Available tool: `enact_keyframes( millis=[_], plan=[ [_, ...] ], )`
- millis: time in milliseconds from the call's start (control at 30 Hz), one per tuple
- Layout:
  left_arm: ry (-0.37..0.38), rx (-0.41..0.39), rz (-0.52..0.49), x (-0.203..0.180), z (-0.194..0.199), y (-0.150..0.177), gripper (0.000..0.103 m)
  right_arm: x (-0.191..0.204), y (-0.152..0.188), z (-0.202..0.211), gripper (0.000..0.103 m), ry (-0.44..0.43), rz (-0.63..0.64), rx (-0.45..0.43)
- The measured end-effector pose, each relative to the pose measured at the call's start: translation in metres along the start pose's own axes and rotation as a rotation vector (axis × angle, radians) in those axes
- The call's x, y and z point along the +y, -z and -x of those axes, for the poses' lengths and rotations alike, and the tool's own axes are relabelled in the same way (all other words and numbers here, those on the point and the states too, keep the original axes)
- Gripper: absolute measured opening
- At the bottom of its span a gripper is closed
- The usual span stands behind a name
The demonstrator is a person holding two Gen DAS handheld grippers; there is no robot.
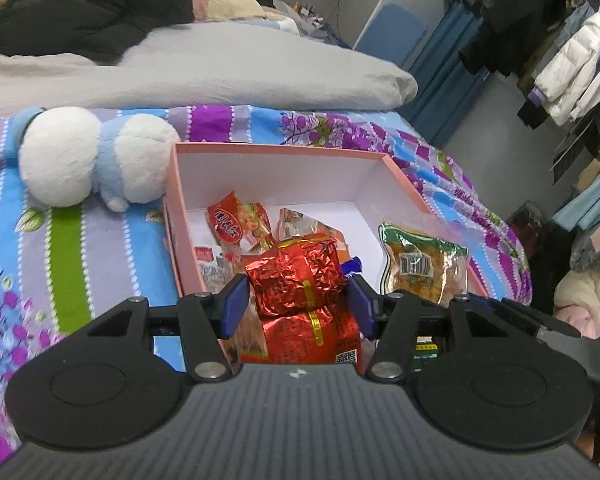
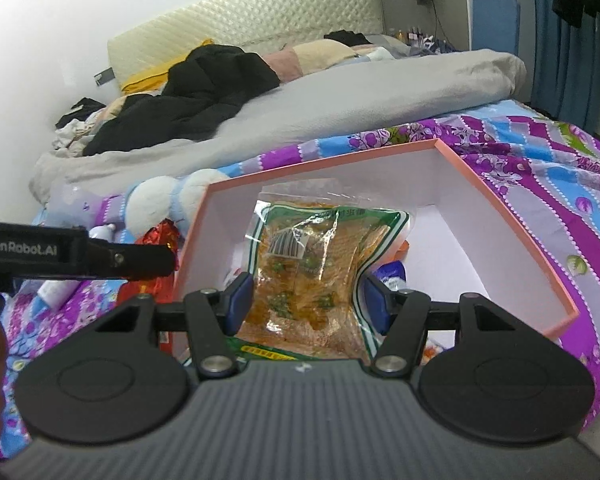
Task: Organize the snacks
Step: 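Open both grippers to drop the packets into the pink box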
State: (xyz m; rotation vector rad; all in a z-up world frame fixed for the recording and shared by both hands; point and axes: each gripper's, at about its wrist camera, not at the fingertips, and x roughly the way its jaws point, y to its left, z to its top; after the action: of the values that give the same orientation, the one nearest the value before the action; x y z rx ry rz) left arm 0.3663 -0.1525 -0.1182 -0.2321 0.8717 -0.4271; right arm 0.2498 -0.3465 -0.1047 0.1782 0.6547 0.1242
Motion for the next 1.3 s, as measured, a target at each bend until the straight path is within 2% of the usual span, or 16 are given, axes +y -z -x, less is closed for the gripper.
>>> enact_keyframes(
  millis=[367,500,600,667,700,733,767,1033,1300],
  plan=[
    [-0.012,0.061,-0.011,0.011,-0.070,-0.029,0.060,-0.027,-0.013,-0.062,0.063,0.016,-0.015,0.053],
    [-0.063,0.054,-0.062,0.004,-0.084,-0.031,0.060,-0.034,-0.014,-0.075,0.065,0.029,-0.016,0.067],
    [-0.037,0.063,-0.042,0.003,-0.089,-0.031,0.060,-0.038,-0.015,-0.081,0.067,0.043,-0.017,0.075],
    [-0.052,0.063,-0.052,0.001,-0.088,-0.030,0.063,-0.039,-0.017,-0.081,0.072,0.043,-0.029,0.075],
    [-0.061,0.061,-0.050,0.001,-0.086,-0.030,0.067,-0.039,-0.017,-0.080,0.074,0.043,-0.028,0.075],
    [-0.069,0.055,-0.042,0.001,-0.083,-0.030,0.075,-0.039,-0.018,-0.079,0.079,0.048,-0.023,0.072],
    [-0.071,0.045,-0.036,0.002,-0.078,-0.031,0.076,-0.039,-0.018,-0.077,0.084,0.052,-0.020,0.069],
    [-0.067,-0.038,-0.045,-0.007,-0.019,-0.034,0.076,-0.031,-0.024,-0.043,0.084,0.039,-0.036,0.021],
    [-0.073,-0.105,-0.116,-0.030,0.064,-0.019,0.076,-0.004,-0.029,0.018,0.084,0.024,-0.010,-0.054]
  ],
)
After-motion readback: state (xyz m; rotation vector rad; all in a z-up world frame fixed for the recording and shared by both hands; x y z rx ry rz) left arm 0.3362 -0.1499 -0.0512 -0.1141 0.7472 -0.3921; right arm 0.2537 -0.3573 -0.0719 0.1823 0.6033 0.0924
